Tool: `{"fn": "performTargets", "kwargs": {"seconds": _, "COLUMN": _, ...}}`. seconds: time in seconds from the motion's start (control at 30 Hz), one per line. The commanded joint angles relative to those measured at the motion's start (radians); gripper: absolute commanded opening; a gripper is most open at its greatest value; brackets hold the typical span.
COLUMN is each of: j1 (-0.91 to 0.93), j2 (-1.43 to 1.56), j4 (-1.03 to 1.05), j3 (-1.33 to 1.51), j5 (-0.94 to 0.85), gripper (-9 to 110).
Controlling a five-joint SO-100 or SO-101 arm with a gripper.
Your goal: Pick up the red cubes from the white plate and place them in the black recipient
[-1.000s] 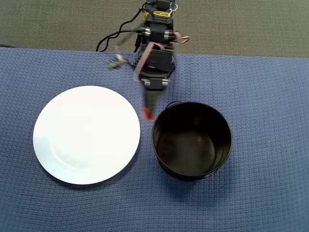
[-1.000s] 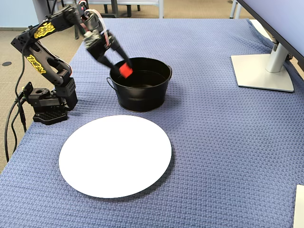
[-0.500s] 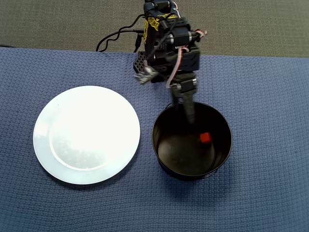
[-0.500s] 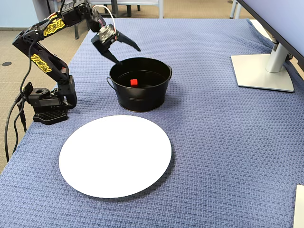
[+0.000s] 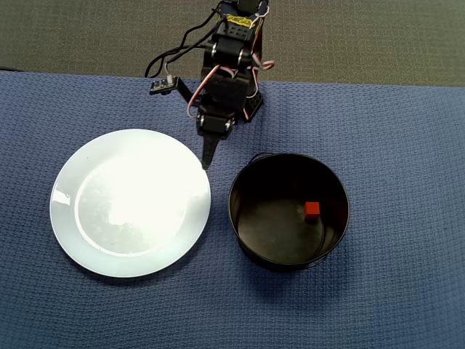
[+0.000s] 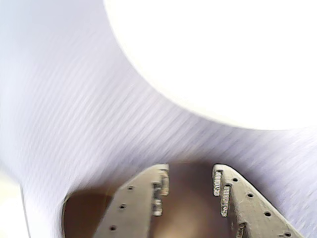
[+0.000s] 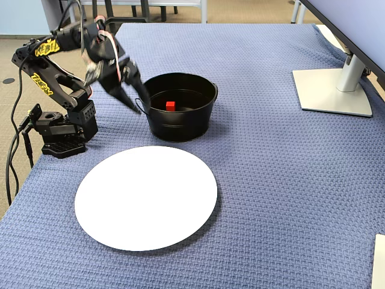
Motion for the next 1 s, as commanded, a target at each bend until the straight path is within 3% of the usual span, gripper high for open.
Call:
{"fn": "performTargets", "kwargs": {"seconds": 0.0, "j1": 0.058, "j2": 0.101, "j4": -0.087, "j3": 0.172, "j5": 0.032, "gripper": 0}}
{"fn": "performTargets", "kwargs": {"seconds": 0.27, "j1": 0.012, "j2": 0.304, "j4": -0.087, "j3": 0.454, "j5": 0.026, "gripper": 0}}
{"fn": "performTargets", "kwargs": {"seconds": 0.5, "j1": -0.132, "j2": 0.463, "j4": -0.031, "j3": 0.609, "j5": 0.057, "gripper": 0}}
{"fn": "performTargets", "kwargs": {"seconds": 0.97, "j1": -0.186, "j2": 0.525, "j4": -0.017, "j3": 0.638, "j5": 0.135, "gripper": 0}}
